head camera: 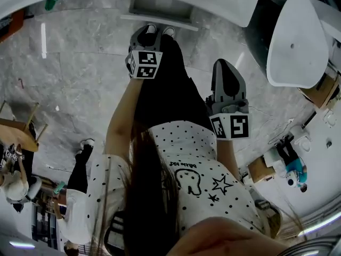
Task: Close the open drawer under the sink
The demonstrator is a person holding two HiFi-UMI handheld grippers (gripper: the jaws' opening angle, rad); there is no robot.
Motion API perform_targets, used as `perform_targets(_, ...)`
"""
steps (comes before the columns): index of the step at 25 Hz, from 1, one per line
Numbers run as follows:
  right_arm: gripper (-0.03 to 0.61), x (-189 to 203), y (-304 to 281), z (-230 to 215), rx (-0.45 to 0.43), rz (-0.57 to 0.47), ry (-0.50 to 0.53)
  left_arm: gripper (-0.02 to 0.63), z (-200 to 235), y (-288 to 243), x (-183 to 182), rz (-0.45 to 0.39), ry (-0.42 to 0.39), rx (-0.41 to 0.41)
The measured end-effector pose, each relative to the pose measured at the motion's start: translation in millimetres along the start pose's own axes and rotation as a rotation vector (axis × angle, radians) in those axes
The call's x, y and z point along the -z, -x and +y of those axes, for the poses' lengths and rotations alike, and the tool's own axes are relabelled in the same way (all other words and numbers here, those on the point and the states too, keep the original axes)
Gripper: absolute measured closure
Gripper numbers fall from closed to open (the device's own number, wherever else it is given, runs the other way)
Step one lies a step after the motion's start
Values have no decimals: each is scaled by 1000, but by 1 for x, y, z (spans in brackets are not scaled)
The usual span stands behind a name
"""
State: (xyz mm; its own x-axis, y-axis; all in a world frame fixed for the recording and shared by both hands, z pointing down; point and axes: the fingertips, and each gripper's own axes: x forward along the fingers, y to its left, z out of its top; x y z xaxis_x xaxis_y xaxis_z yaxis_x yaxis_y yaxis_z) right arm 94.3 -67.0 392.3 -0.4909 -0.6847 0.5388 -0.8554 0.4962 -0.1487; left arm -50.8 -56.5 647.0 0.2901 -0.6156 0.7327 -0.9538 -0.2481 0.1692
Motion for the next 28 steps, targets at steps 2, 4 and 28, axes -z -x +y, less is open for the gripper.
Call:
perform_targets(2, 566, 17, -5, 2, -3, 24, -23, 466, 4, -30, 20, 30, 18, -13)
perform_targets(4, 566, 34, -5, 4, -4, 56, -45, 463, 9, -52, 33, 53, 33, -23)
perform_targets(28, 566, 106, -21, 9, 53, 209, -124, 477, 11, -100, 46, -6, 27, 5)
